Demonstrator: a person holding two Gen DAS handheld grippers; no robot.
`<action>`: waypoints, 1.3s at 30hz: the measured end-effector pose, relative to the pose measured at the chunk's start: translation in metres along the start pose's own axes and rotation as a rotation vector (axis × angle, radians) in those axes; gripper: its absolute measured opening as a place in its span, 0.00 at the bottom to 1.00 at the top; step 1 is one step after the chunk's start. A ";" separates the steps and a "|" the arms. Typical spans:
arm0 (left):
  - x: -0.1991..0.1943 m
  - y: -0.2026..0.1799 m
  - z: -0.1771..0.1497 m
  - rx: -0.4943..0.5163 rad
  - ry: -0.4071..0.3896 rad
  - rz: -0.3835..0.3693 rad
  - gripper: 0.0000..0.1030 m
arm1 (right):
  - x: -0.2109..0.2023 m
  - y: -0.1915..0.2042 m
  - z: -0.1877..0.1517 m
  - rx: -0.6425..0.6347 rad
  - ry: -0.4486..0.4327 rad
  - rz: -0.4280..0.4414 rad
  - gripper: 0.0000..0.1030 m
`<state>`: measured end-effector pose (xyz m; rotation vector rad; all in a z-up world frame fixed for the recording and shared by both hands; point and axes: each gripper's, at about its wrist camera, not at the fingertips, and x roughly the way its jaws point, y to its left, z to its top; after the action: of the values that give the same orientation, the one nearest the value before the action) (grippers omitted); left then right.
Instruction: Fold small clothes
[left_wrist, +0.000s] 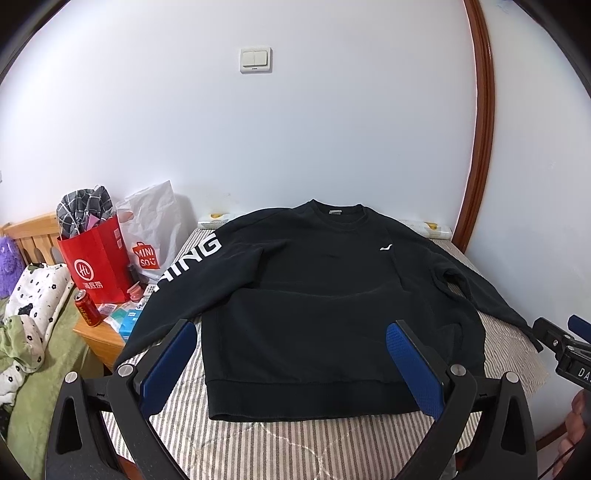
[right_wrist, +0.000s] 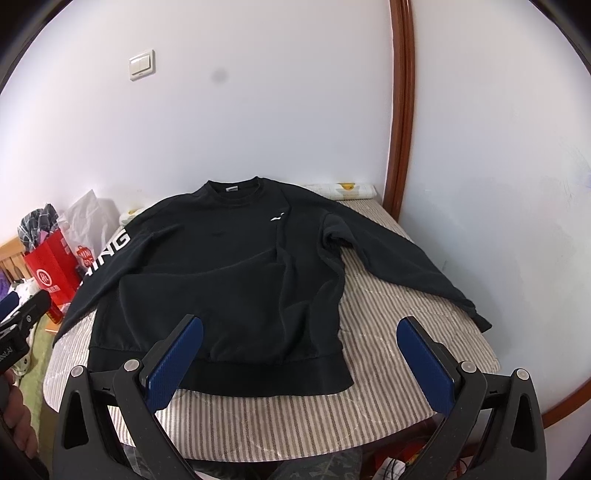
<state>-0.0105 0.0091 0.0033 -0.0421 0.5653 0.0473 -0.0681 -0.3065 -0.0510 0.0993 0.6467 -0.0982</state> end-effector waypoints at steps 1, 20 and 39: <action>-0.001 0.000 0.000 -0.004 0.000 -0.003 1.00 | 0.000 0.001 -0.001 -0.004 -0.001 -0.006 1.00; -0.001 0.005 0.003 -0.021 -0.004 -0.015 1.00 | -0.004 0.002 0.000 -0.007 -0.010 -0.011 1.00; 0.103 0.070 -0.024 -0.233 0.203 -0.029 0.98 | 0.078 0.024 0.007 -0.047 0.065 -0.019 1.00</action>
<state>0.0594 0.0814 -0.0741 -0.2847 0.7599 0.0807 0.0006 -0.2882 -0.0915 0.0510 0.7149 -0.0980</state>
